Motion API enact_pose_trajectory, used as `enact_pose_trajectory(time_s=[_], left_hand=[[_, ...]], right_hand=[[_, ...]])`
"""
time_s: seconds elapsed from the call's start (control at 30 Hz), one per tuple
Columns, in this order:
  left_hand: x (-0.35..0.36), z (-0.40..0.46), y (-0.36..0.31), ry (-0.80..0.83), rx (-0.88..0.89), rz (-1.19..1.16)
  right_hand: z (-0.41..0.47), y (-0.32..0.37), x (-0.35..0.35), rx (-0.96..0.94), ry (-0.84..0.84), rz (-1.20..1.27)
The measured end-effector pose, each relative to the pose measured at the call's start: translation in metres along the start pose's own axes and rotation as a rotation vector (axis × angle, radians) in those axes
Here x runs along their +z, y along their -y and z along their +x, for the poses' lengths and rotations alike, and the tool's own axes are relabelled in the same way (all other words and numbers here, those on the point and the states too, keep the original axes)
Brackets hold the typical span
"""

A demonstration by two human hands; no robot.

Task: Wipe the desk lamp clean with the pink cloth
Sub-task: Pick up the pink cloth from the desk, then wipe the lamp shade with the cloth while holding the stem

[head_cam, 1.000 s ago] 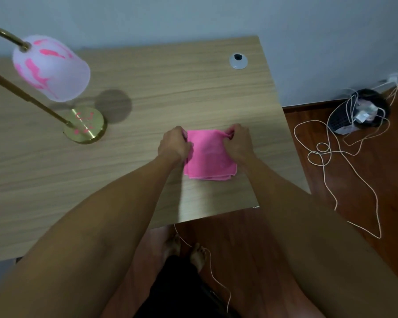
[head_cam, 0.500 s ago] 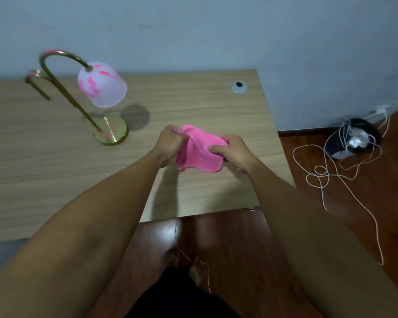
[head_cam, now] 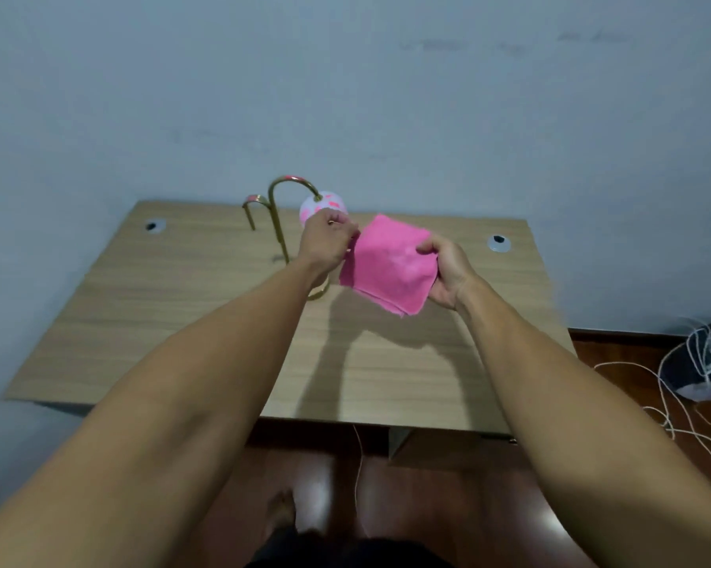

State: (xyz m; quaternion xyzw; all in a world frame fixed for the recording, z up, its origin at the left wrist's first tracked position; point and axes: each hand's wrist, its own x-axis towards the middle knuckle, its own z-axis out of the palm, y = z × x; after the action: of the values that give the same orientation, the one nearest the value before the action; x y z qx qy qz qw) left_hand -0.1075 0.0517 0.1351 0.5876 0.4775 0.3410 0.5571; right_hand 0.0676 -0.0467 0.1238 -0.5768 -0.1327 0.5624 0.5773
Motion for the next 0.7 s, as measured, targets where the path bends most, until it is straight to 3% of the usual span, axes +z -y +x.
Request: enact_pose_trajectory(time_s=[0.13,0.27,0.57,0.7], left_hand=[[-0.049,0.016,-0.02,-0.145,0.12,0.033],[-0.104,0.048,-0.022,-0.279,0.192,0.233],[-0.161,0.117,-0.006,0.031,0.364,0.728],[-0.163,0.136,-0.004,0.141,0.452,0.824]], right_hand=[[0.006,0.016,0.034,-0.115,-0.129,0.017],[0.018,0.024,0.073,-0.199,-0.272,0.031],[0.047,-0.003,0.185,-0.426,-0.413,-0.171],[0.081,-0.046,0.213,-0.462,-0.36,-0.536]])
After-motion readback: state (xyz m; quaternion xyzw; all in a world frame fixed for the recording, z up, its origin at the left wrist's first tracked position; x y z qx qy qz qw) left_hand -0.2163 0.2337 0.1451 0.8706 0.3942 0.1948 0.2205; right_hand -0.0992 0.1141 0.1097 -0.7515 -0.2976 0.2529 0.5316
